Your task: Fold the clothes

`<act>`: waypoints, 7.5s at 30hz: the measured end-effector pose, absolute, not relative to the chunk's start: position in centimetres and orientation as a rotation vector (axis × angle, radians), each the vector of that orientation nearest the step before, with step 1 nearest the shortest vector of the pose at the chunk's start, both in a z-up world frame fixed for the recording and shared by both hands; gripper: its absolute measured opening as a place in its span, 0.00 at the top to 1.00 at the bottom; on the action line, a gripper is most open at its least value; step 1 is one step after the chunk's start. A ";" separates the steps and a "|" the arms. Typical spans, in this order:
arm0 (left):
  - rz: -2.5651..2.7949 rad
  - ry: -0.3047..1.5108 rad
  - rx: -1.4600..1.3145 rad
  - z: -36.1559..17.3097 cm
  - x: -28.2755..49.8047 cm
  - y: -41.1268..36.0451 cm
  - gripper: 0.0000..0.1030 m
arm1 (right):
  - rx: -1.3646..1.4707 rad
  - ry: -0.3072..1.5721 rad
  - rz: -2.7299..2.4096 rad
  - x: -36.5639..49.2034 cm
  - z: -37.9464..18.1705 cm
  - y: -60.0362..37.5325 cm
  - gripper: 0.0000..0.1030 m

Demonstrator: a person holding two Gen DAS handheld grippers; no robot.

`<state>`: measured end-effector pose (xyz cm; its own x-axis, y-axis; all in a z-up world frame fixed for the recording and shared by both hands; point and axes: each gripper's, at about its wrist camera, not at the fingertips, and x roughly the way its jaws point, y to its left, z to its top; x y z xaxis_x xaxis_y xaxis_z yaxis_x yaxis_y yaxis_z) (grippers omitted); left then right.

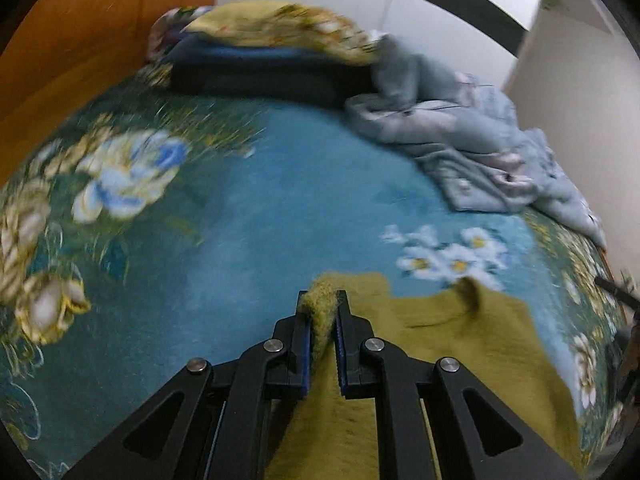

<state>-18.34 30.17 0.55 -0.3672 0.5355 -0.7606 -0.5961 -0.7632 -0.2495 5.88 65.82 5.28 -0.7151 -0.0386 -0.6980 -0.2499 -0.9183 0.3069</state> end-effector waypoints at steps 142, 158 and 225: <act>1.843 -0.378 -1.344 -4.3 4.3 15.2 0.46 | -1.080 0.815 2.371 25.1 0.3 49.3 0.87; 1.845 -0.389 -1.362 -4.2 4.6 15.3 0.46 | -0.874 1.079 2.327 34.0 -4.0 53.6 0.86; 1.989 -0.180 -0.854 5.5 2.8 16.3 0.44 | -0.730 0.657 2.632 31.3 4.2 53.9 0.12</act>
